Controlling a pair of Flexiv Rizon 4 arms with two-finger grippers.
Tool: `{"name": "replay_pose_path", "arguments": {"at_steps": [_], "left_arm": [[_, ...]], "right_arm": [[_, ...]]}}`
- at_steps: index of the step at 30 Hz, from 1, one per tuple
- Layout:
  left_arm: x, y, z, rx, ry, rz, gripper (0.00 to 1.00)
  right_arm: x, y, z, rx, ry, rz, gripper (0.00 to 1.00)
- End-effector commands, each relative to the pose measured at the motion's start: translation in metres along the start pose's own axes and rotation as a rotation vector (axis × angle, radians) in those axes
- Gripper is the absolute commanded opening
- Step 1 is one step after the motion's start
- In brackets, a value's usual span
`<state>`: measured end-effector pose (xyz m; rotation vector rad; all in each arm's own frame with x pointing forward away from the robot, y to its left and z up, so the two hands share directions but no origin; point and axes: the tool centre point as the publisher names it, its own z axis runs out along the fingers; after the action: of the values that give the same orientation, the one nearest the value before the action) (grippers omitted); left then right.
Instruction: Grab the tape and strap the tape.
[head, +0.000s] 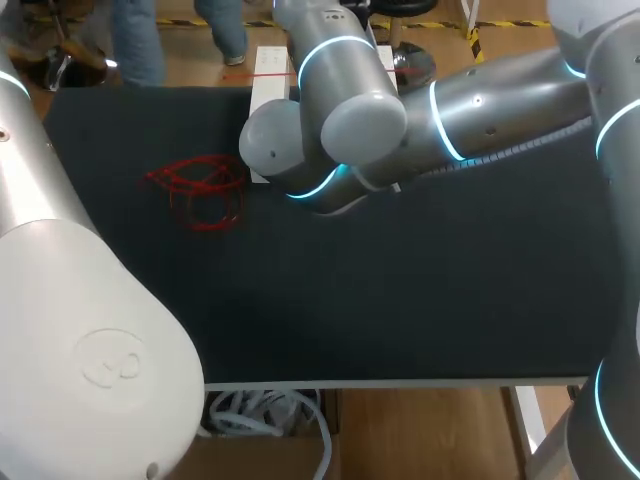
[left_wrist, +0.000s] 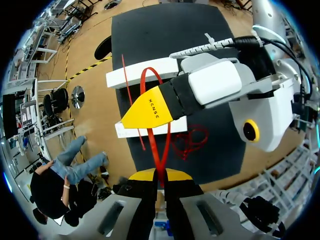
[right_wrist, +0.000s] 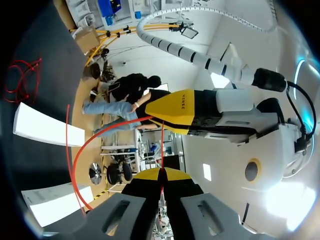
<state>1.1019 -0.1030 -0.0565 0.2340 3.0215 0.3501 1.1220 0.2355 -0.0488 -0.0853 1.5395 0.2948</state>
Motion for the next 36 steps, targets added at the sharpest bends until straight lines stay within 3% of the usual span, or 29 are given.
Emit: {"name": "replay_pose_path", "arguments": {"at_steps": [1,23,36], "left_arm": [[0.0,-0.001,-0.002,-0.004,0.003,-0.001,0.0],[0.0,-0.001,-0.002,-0.004,0.003,-0.001,0.0],[0.0,-0.001,-0.002,-0.004,0.003,-0.001,0.0]], "right_arm": [[-0.003,-0.001,-0.001,0.0,0.002,-0.002,0.0],[0.0,0.017,0.001,-0.026,0.007,0.002,0.0],[-0.002,0.016,0.002,-0.037,0.002,-0.001,0.0]]}}
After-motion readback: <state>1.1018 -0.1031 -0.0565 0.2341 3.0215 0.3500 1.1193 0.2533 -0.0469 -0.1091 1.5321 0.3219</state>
